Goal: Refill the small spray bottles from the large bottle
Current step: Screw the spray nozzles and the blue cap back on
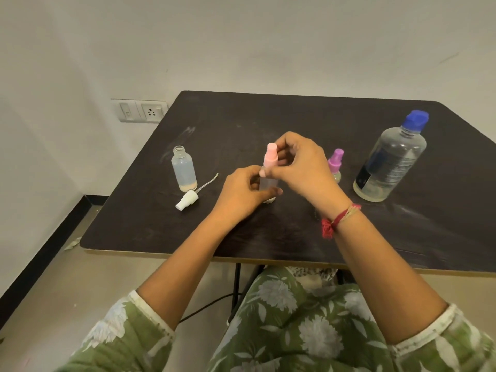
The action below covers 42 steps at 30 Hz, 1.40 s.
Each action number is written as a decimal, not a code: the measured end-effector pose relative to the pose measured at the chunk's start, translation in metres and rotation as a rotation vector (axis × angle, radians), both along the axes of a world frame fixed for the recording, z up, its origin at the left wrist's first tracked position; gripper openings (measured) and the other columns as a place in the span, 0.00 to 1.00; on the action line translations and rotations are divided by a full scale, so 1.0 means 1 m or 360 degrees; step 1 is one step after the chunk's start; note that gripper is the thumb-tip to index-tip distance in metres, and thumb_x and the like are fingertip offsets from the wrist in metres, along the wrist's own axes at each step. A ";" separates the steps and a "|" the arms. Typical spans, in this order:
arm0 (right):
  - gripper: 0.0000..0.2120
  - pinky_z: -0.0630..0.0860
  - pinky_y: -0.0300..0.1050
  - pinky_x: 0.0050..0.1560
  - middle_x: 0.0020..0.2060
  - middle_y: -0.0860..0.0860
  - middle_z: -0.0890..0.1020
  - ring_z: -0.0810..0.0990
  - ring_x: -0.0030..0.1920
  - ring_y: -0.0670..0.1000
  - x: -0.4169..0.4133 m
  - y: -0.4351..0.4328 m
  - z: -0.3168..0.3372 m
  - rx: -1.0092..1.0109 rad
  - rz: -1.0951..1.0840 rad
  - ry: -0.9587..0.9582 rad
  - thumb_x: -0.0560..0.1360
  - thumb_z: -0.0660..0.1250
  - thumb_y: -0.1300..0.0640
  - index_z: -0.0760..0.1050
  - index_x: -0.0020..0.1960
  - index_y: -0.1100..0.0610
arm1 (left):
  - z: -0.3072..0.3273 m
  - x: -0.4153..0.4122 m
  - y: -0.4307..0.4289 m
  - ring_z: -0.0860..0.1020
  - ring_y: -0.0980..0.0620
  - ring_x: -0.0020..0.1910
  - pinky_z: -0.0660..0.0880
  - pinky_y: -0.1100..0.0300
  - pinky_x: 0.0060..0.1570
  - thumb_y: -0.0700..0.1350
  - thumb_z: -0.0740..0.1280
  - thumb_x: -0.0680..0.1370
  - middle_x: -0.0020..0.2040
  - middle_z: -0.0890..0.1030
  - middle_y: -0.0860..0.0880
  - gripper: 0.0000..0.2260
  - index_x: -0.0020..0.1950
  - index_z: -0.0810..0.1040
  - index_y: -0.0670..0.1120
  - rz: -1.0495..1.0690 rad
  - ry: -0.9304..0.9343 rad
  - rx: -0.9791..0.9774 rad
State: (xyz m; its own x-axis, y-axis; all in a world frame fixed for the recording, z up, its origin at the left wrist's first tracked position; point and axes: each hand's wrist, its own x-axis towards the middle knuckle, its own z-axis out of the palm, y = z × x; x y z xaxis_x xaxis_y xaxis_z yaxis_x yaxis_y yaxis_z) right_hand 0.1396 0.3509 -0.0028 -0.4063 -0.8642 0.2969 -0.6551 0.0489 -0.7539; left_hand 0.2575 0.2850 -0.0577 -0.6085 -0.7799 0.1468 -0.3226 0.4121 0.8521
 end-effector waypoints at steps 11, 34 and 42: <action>0.23 0.74 0.46 0.62 0.60 0.48 0.78 0.77 0.61 0.45 -0.004 0.005 -0.003 0.0021 0.0239 -0.0175 0.72 0.70 0.60 0.72 0.67 0.53 | -0.009 0.001 0.001 0.82 0.56 0.48 0.79 0.51 0.54 0.49 0.76 0.70 0.48 0.84 0.52 0.16 0.55 0.80 0.48 -0.0019 0.0159 0.0082; 0.18 0.78 0.45 0.56 0.52 0.50 0.83 0.81 0.55 0.45 0.012 0.034 -0.039 -0.0515 0.0054 -0.0629 0.74 0.69 0.65 0.73 0.62 0.56 | -0.007 -0.002 0.005 0.81 0.57 0.50 0.78 0.62 0.52 0.45 0.74 0.72 0.52 0.83 0.50 0.17 0.60 0.79 0.46 0.0041 0.0140 0.0023; 0.22 0.73 0.40 0.63 0.63 0.51 0.77 0.75 0.63 0.46 0.010 0.012 -0.036 -0.0373 0.0092 -0.0529 0.76 0.67 0.62 0.69 0.69 0.56 | -0.004 -0.001 0.006 0.80 0.59 0.47 0.78 0.63 0.50 0.46 0.73 0.73 0.49 0.83 0.52 0.14 0.57 0.79 0.46 0.0048 0.0088 0.0009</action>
State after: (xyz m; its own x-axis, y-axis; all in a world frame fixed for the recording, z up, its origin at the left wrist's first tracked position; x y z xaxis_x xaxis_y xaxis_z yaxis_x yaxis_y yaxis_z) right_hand 0.1493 0.3630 -0.0390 -0.4663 -0.8127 0.3494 -0.3708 -0.1791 -0.9113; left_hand 0.2563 0.2912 -0.0615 -0.5756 -0.7988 0.1750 -0.2872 0.3978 0.8714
